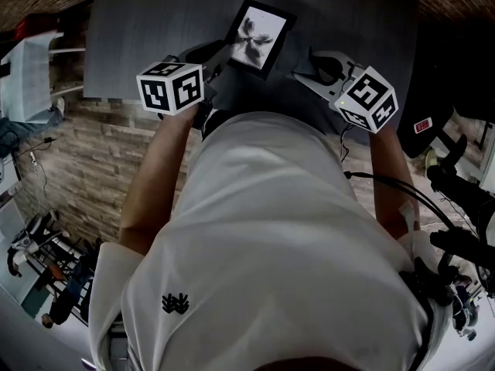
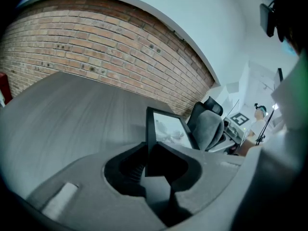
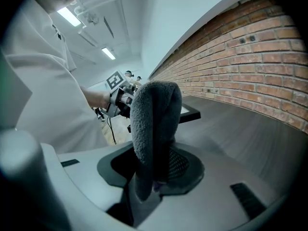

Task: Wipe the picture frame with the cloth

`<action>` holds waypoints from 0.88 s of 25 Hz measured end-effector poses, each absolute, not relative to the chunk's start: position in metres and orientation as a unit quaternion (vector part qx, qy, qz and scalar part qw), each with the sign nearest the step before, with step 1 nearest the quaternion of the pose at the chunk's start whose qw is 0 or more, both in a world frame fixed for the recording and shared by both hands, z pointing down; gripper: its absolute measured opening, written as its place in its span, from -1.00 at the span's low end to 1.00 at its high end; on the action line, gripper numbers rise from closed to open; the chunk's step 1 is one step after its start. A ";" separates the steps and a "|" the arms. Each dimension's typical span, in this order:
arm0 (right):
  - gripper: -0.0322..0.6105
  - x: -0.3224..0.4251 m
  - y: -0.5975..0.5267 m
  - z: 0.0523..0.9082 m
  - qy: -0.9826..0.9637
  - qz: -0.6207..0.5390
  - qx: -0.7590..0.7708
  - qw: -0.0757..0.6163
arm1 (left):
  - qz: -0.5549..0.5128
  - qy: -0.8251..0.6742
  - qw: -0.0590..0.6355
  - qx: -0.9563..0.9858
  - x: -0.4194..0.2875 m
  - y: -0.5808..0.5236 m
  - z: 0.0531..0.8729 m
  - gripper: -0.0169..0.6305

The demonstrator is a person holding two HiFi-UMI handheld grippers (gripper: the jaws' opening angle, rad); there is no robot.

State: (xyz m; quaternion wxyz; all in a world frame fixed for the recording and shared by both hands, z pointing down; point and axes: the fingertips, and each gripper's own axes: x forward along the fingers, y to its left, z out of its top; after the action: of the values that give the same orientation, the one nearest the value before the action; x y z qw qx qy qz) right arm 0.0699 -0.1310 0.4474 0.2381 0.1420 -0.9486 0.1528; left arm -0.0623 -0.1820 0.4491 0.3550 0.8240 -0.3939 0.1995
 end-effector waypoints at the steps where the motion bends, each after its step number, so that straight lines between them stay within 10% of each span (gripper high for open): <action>1: -0.47 0.065 -0.126 0.448 -0.949 0.153 0.134 0.239 | 0.195 -0.396 0.359 0.822 -0.062 -0.183 0.449 -0.71; 22: -0.47 0.004 -0.074 0.457 -0.953 0.063 0.055 0.292 | 0.134 -0.416 0.401 0.805 -0.058 -0.195 0.437 -0.72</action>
State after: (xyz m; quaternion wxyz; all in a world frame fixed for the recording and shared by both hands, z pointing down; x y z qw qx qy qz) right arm 0.0035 -0.0741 0.4571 0.2919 0.0553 -0.9528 0.0626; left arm -0.0579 -0.1947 0.4372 0.4013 0.8049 -0.4163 0.1337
